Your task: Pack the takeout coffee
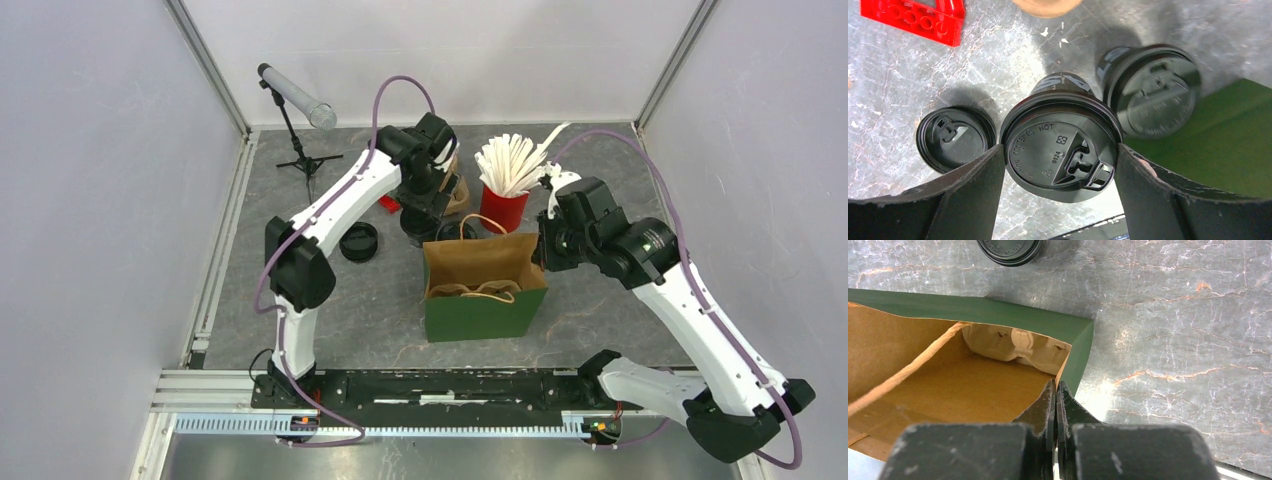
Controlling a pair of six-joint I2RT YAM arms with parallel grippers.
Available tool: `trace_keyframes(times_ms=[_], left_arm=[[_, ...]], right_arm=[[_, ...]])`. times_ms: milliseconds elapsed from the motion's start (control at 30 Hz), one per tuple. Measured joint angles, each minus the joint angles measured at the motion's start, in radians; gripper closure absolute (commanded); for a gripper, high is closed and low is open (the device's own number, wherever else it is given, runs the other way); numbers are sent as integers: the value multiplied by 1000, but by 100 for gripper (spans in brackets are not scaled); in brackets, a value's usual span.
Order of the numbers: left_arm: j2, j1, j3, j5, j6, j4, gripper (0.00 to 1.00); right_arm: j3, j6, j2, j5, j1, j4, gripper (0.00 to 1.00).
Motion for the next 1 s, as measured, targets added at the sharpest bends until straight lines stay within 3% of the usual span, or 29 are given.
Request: trace_keyframes(times_ms=[600,767,1000], left_arm=[[-345,-53,207,23,-34,-154,44],[-455,-146,232,26,-32,-174,46],[-509,-377,256,-7,37,-238,45]], right_arm=[[-92,19,-121,3,0,61,100],[-96,14,-116,0,0,71,100],[-96,-39,-97,-6,0,93,100]])
